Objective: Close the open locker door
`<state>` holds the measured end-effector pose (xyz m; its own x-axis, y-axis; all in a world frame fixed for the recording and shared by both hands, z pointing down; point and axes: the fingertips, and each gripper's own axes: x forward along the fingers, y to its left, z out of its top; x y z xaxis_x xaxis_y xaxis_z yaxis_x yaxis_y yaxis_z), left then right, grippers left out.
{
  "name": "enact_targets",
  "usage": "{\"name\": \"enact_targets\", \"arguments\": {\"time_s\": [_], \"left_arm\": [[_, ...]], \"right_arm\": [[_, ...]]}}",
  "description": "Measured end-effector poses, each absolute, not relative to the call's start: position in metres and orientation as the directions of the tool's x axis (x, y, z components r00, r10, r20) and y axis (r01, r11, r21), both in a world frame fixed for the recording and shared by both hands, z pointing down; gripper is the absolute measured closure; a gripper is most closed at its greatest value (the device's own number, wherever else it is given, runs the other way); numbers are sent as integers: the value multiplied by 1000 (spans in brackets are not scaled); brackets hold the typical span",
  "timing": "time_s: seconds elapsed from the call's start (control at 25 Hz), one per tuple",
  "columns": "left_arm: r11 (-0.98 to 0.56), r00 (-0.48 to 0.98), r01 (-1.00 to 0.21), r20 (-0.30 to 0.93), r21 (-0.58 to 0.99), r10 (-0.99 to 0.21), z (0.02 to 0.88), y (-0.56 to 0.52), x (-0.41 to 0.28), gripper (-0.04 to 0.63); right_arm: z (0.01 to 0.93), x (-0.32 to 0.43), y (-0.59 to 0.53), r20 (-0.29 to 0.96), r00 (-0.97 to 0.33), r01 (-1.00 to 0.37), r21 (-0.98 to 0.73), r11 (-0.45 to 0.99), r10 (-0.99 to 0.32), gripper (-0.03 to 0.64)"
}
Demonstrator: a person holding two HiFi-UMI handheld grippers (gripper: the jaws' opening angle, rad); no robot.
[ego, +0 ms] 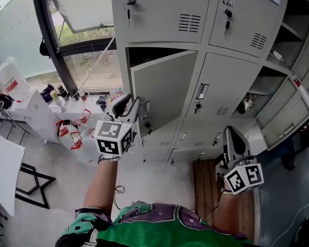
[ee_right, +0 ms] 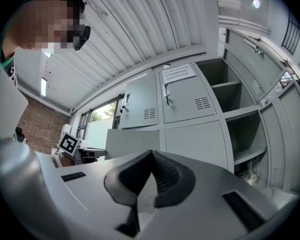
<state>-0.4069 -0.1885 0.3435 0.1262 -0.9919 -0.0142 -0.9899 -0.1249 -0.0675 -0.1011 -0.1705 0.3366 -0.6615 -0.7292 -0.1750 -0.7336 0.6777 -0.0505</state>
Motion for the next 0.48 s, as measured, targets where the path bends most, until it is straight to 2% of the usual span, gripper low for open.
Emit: {"name": "enact_targets", "arguments": {"time_s": [0.48], "left_arm": [[-132, 132, -991, -1, -15, -991, 351, -233, -454, 479]], "right_arm": [[339, -107, -176, -155, -618, -776, -37, 629, -771, 611]]}}
